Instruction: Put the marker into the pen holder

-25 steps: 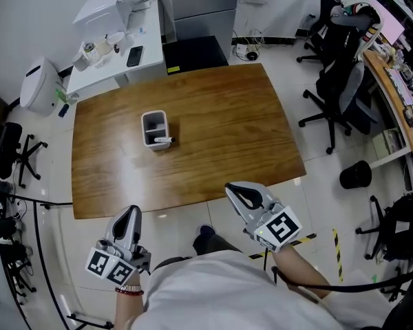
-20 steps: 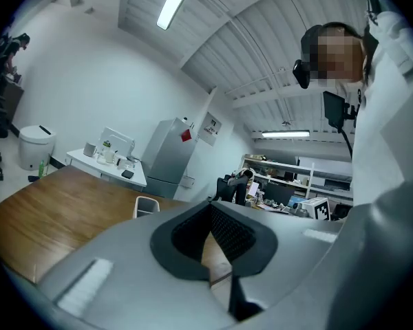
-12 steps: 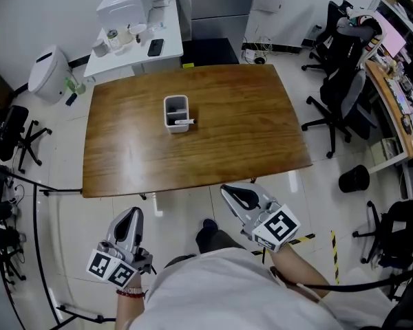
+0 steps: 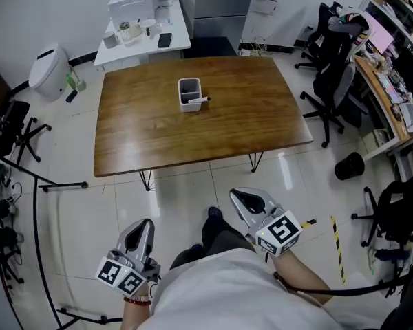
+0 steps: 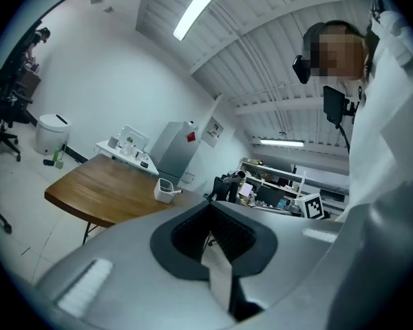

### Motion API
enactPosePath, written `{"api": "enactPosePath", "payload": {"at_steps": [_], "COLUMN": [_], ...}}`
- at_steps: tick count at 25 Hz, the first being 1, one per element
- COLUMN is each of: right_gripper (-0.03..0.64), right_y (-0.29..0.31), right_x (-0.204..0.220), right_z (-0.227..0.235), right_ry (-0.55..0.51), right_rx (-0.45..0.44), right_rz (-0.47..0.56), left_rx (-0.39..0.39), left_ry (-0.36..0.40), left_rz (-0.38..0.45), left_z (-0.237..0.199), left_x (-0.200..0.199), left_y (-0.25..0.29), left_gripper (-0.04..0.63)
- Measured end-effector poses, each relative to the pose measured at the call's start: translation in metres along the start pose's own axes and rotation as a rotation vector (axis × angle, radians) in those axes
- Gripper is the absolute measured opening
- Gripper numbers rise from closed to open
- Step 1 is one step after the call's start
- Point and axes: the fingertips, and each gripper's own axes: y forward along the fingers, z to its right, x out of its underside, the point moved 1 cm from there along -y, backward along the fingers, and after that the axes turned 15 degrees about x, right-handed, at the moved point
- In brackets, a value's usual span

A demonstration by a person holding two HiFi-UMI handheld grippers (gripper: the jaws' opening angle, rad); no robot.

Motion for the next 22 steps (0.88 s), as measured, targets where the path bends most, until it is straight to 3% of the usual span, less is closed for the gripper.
{"api": "enactPosePath", "payload": {"at_steps": [3, 7, 11, 18, 22], "right_gripper": [0.004, 0.004, 0.004, 0.004, 0.005], "right_y": [-0.024, -0.046, -0.062, -0.063, -0.081], "right_x": [0.009, 0.002, -0.017, -0.04, -0.042], "right_z": [-0.018, -0.033, -0.032, -0.042, -0.027], "right_ry": [0.0, -0.016, -0.019, -0.014, -0.004], "right_rx": [0.033, 0.05, 0.062, 0.009, -0.007], "right_rz": [-0.007, 0.001, 0.034, 0.117, 0.137], "left_rx": [0.067, 0.115, 0.172, 0.075, 0.05], "left_ry": [-0.019, -0.067, -0.021, 0.071, 0.13], "left_rz": [-0.049, -0.022, -0.027, -0.007, -0.02], "left_z": [0.015, 0.027, 0.047, 0.032, 0.053], "left_x": [0.023, 0.034, 0.023, -0.008, -0.014], "left_y": [-0.011, -0.015, -0.008, -0.036, -0.028], "left_gripper": [0.0, 0.0, 0.0, 0.0, 0.0]}}
